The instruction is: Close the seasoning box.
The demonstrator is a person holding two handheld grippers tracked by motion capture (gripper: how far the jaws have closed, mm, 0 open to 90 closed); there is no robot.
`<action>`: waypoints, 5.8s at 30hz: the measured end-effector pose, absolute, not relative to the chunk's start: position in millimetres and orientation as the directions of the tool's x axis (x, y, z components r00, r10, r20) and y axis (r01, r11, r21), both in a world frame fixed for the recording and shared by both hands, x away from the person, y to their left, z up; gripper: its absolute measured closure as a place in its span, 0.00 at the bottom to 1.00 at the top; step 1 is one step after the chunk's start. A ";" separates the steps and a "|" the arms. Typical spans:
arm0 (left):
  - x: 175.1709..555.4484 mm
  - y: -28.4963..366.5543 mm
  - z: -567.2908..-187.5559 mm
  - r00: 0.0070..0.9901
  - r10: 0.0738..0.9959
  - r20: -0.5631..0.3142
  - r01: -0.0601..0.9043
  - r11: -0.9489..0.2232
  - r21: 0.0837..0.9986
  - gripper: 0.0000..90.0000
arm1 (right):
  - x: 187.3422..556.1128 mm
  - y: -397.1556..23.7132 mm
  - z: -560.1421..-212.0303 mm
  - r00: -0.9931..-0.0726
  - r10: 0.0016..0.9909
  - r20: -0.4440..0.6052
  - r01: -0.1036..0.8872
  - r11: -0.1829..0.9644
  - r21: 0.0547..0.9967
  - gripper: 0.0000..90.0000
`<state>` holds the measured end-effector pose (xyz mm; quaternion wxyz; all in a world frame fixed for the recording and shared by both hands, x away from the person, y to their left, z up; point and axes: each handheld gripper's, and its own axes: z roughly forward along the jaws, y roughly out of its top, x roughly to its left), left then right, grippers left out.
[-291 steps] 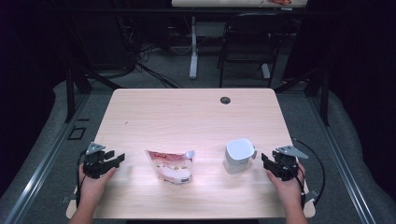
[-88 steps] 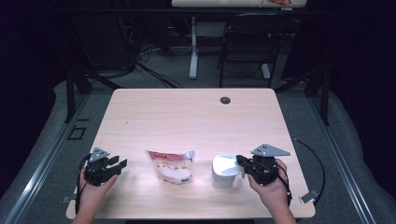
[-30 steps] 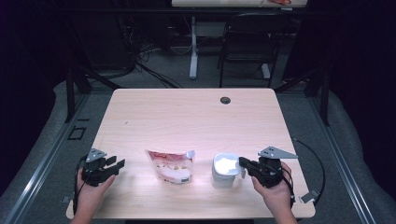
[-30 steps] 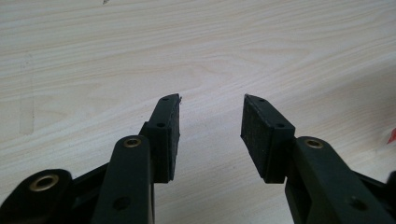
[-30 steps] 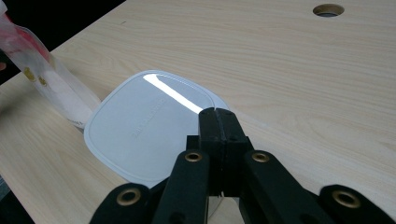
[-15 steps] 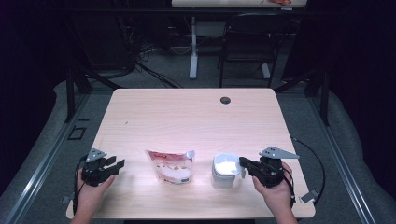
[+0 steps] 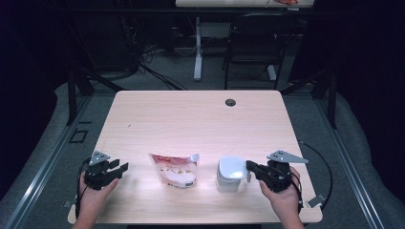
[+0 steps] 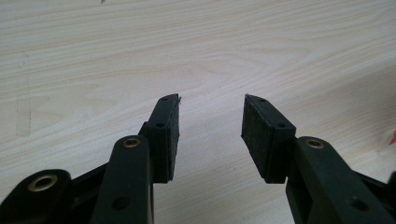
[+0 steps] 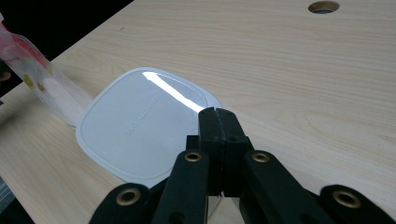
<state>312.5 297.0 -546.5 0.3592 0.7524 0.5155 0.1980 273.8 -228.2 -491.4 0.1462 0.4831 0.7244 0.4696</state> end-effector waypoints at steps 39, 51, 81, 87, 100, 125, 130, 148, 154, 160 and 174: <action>312.8 296.6 -547.2 0.389 0.918 -0.075 0.636 -0.208 0.743 0.63 | 274.9 -232.2 -494.3 -0.482 0.831 0.280 0.579 0.062 0.813 1.00; 312.8 296.9 -547.0 0.389 0.918 -0.073 0.638 -0.211 0.740 0.63 | 276.1 -235.8 -497.8 -0.468 0.831 0.301 0.598 0.047 0.800 1.00; 312.6 296.7 -547.1 0.390 0.918 -0.073 0.635 -0.211 0.743 0.63 | 282.5 -244.3 -511.0 -0.418 0.801 0.429 0.664 -0.053 0.746 0.99; 312.5 296.3 -547.5 0.389 0.918 -0.075 0.634 -0.208 0.745 0.63 | 283.6 -246.6 -513.5 -0.408 0.795 0.448 0.672 -0.070 0.737 0.96; 312.1 296.1 -547.5 0.394 0.916 -0.074 0.634 -0.213 0.743 0.61 | 277.7 -252.4 -518.4 -0.372 0.845 0.383 0.652 -0.056 0.756 0.80; 322.2 287.6 -548.4 0.421 0.904 -0.077 0.622 -0.226 0.749 0.60 | 251.8 -244.1 -530.1 -0.405 0.872 0.274 0.656 0.068 0.752 0.86; 322.9 287.3 -548.4 0.423 0.903 -0.078 0.625 -0.228 0.747 0.60 | 252.7 -240.6 -531.1 -0.413 0.873 0.260 0.656 0.087 0.750 0.87; 319.4 290.7 -549.0 0.413 0.908 -0.073 0.625 -0.225 0.747 0.60 | 263.1 -238.8 -533.0 -0.417 0.873 0.254 0.656 0.095 0.748 0.89; 318.1 292.0 -549.2 0.408 0.910 -0.068 0.629 -0.227 0.743 0.60 | 271.0 -239.3 -534.3 -0.413 0.874 0.257 0.648 0.084 0.757 0.89; 316.9 292.8 -550.0 0.404 0.913 -0.066 0.628 -0.224 0.745 0.60 | 287.7 -243.7 -535.8 -0.404 0.863 0.303 0.646 0.035 0.762 0.92; 314.1 293.2 -550.2 0.404 0.913 -0.062 0.629 -0.228 0.743 0.60 | 317.2 -239.0 -536.8 -0.431 0.842 0.324 0.635 0.029 0.772 0.93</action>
